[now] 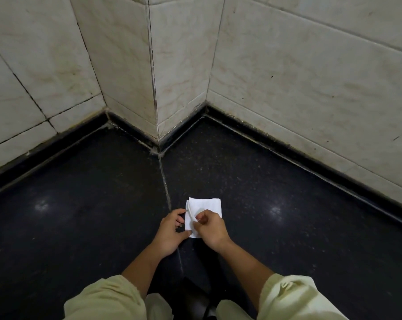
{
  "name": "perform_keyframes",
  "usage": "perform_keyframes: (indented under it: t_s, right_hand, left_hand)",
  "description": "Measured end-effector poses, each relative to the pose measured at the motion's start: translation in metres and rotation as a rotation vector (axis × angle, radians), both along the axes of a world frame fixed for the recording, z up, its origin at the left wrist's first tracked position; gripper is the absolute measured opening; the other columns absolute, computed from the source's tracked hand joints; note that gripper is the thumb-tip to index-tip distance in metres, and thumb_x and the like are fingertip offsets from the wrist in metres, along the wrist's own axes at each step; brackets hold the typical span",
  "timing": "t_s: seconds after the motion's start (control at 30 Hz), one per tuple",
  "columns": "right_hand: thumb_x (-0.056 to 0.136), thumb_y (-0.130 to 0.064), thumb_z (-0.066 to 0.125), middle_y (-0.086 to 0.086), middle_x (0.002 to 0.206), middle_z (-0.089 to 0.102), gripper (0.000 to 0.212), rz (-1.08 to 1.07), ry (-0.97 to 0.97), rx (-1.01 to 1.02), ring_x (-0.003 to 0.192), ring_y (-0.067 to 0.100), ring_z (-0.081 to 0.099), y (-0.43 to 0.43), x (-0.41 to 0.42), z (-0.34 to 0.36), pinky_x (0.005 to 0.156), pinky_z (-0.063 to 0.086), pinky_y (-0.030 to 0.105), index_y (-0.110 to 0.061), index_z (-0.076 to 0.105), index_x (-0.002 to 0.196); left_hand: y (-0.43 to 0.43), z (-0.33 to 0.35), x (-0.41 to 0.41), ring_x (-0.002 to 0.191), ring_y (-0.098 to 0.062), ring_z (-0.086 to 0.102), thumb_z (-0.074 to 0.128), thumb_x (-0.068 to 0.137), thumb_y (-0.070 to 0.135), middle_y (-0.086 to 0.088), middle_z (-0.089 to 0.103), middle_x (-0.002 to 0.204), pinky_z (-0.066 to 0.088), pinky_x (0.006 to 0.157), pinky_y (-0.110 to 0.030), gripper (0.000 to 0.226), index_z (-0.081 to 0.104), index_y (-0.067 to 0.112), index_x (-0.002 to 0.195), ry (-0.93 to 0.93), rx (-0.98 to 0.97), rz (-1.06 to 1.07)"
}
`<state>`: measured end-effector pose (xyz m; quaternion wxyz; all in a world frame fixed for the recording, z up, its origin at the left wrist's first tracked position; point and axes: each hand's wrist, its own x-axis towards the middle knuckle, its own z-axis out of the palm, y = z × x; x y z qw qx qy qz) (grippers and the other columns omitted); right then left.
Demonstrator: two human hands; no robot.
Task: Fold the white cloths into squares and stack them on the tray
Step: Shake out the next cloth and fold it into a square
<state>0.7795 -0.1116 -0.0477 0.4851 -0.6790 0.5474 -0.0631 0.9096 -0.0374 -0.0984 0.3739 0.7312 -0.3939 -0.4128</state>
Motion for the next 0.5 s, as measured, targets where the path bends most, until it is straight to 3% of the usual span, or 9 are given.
perform_keyframes:
  t_s: [0.13,0.27,0.4,0.5]
  right_hand:
    - [0.089,-0.020,0.061,-0.003,0.093,0.066,0.013,0.001,-0.003,0.018,0.091,0.013,0.061,0.000,0.001,-0.004,0.079,0.047,0.021,-0.016,0.063,0.101]
    - [0.089,-0.021,0.061,0.000,0.100,0.069,0.019,0.019,-0.038,0.067,0.098,0.015,0.064,-0.002,-0.001,-0.001,0.090,0.051,0.028,-0.012,0.070,0.103]
    - [0.089,-0.017,0.061,0.000,0.096,0.069,0.009,-0.028,-0.047,0.081,0.093,0.019,0.066,-0.018,-0.011,0.006,0.082,0.053,0.030,-0.019,0.070,0.088]
    - [0.089,-0.013,0.057,0.002,0.085,0.068,0.016,-0.121,-0.055,0.072,0.080,0.018,0.066,-0.037,-0.023,0.012,0.077,0.054,0.034,-0.018,0.067,0.078]
  left_hand:
    - [-0.001,0.001,0.002,0.090,-0.010,0.049,0.077,0.077,0.011,0.004,0.053,0.095,0.039,0.079,-0.012,0.058,0.051,0.021,0.127,0.012,0.012,0.009]
    - [-0.002,0.008,0.003,0.094,-0.015,0.051,0.071,0.080,0.007,0.004,0.054,0.095,0.045,0.087,-0.023,0.053,0.050,0.020,0.128,0.043,0.059,0.013]
    - [-0.009,0.028,0.013,0.101,-0.018,0.060,0.060,0.084,0.001,-0.005,0.063,0.107,0.047,0.085,-0.022,0.043,0.053,0.019,0.123,0.204,0.199,0.005]
    - [-0.016,0.039,0.018,0.088,-0.016,0.065,0.054,0.088,0.000,-0.009,0.068,0.101,0.051,0.074,-0.023,0.024,0.062,0.015,0.104,0.249,0.253,0.161]
